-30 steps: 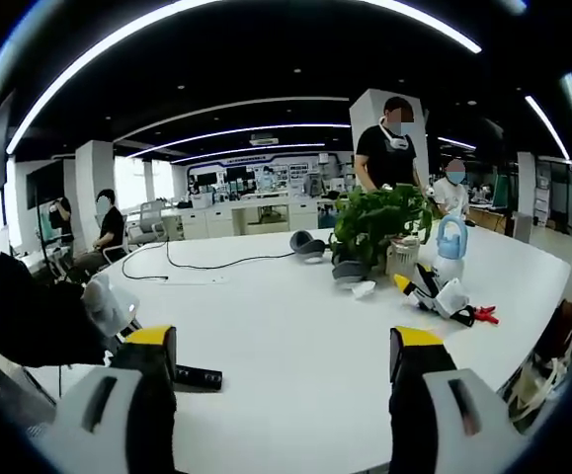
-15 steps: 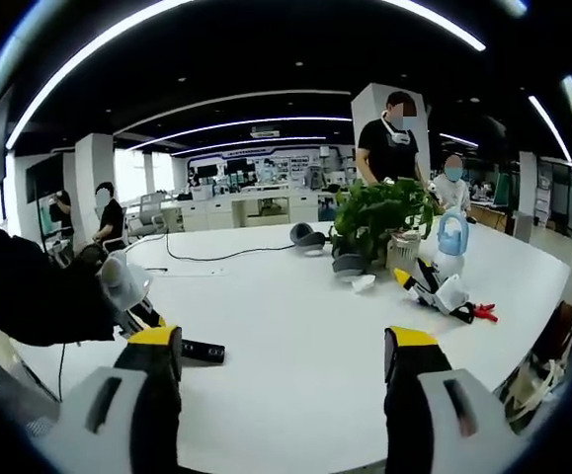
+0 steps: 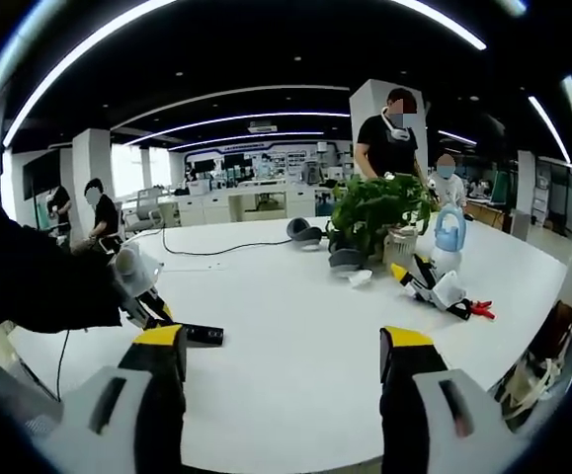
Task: Press the specified remote control buttons in sequence, fully releasing each button before pressing the next.
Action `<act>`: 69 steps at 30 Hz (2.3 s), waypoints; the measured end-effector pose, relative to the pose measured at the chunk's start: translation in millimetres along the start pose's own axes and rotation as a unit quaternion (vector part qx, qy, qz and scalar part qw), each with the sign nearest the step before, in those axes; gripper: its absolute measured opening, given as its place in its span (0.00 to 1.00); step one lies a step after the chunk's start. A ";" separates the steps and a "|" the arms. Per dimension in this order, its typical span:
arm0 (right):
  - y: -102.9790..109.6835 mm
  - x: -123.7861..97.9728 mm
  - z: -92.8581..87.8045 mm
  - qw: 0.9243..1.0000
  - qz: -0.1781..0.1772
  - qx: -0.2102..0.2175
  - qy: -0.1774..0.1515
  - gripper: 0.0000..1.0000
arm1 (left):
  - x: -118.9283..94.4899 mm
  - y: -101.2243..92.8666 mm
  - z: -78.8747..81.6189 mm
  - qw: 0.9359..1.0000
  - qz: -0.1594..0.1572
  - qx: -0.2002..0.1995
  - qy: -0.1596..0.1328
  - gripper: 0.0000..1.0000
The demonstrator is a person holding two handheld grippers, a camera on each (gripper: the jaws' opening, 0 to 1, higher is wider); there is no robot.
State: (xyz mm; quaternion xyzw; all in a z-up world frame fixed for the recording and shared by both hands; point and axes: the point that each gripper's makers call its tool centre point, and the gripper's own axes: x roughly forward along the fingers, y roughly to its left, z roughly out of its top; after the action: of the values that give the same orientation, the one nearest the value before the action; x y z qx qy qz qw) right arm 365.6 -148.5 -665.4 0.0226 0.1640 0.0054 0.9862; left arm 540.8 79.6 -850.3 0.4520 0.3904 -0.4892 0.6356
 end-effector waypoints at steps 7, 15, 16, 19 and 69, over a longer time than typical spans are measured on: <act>0.1 0.9 -0.8 1.000 0.000 0.002 0.002 0.82 | 6.3 20.5 -2.1 1.000 0.006 0.010 0.010 0.23; 0.0 3.4 -5.0 1.000 -0.004 -0.005 0.016 0.80 | 12.6 50.5 -4.6 0.999 0.017 0.014 0.023 0.23; -0.1 3.6 -5.5 1.000 -0.004 -0.005 0.017 0.80 | 13.1 55.1 -4.5 0.999 0.020 0.012 0.025 0.23; -1.3 4.0 -6.6 1.000 -0.007 -0.007 0.020 0.79 | 14.7 65.6 -3.3 0.999 0.024 0.011 0.025 0.23; -1.0 4.0 -11.2 0.999 -0.009 -0.013 0.030 0.79 | 33.3 118.2 4.9 0.997 0.056 0.036 0.035 0.30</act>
State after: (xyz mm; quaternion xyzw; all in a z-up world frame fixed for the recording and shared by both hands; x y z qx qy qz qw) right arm 365.8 -148.9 -677.4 0.0083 0.1939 -0.0006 0.9810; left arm 663.5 79.3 -857.3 0.5126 0.3687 -0.4500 0.6315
